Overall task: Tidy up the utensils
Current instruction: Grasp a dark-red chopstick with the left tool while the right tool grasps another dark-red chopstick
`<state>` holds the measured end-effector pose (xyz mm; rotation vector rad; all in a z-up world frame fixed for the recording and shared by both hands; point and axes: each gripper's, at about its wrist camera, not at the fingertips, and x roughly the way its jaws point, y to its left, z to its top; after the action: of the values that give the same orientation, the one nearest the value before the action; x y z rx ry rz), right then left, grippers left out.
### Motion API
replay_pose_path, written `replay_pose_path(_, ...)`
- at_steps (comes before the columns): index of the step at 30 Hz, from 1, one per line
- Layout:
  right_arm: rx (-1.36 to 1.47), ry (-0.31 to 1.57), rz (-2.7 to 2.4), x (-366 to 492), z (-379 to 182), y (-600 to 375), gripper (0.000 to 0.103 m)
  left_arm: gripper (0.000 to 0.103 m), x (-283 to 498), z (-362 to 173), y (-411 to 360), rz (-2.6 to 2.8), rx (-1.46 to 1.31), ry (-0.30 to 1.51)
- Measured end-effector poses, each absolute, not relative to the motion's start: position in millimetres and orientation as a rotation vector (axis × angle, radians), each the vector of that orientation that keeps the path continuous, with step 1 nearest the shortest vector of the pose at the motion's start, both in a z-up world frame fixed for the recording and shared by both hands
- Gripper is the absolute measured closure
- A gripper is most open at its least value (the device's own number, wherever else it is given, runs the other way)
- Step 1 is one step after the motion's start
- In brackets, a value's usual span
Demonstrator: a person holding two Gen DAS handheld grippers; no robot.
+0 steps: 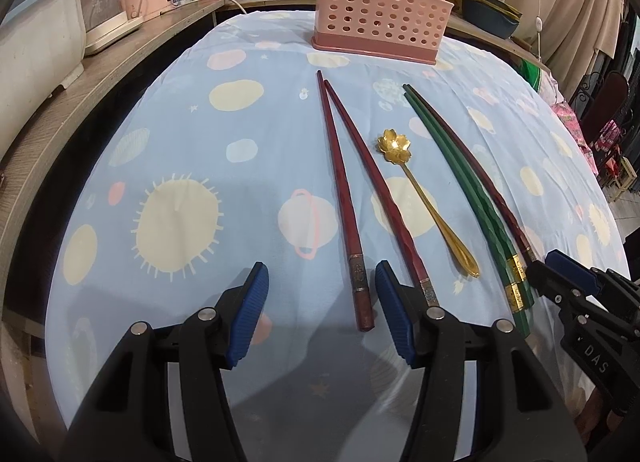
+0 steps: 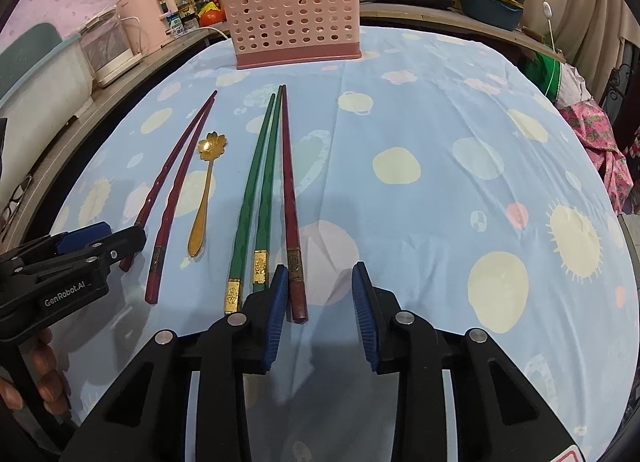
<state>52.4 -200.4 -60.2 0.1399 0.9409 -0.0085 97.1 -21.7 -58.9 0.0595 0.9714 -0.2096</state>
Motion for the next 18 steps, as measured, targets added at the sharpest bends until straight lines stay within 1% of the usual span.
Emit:
replay_pose_path(4, 0.143, 0.938, -0.016, 52.6, -60.8, -204.1, 0.083, 0.051, 96.9, -59.3, -21.4, -0.204, 0.06, 0.968)
replay_pose_path(7, 0.139, 0.936, -0.02, 52.3, -60.9, -205.4, 0.088, 0.056, 96.5, -58.9, -20.2, -0.199, 0.057, 0.965)
replay_pose_path(9, 0.137, 0.936, -0.02, 52.3, -61.0, -206.1, 0.092, 0.062, 96.7, -58.3, -18.4, -0.2, 0.051, 0.964)
replay_pose_path(11, 0.138, 0.936, -0.018, 52.4, -60.9, -206.4, 0.092, 0.07, 96.6, -57.9, -16.8, -0.203, 0.045, 0.964)
replay_pose_path(12, 0.137, 0.936, -0.018, 52.3, -60.9, -206.2, 0.093, 0.073, 96.5, -57.8, -16.4, -0.207, 0.044, 0.963)
replay_pose_path(14, 0.136, 0.936, -0.015, 52.4, -60.6, -205.9, 0.093, 0.086, 96.7, -57.3, -15.7, -0.22, 0.037, 0.966)
replay_pose_path(16, 0.137, 0.936, -0.01, 52.1, -60.0, -205.8, 0.094, 0.094, 97.4, -56.8, -15.2, -0.233, 0.027, 0.972)
replay_pose_path(17, 0.139, 0.936, -0.007, 52.1, -59.5, -205.6, 0.095, 0.096, 97.6, -56.4, -14.8, -0.241, 0.02, 0.976)
replay_pose_path(18, 0.14, 0.937, -0.005, 52.0, -59.0, -205.5, 0.096, 0.096, 97.7, -56.0, -14.2, -0.247, 0.012, 0.983)
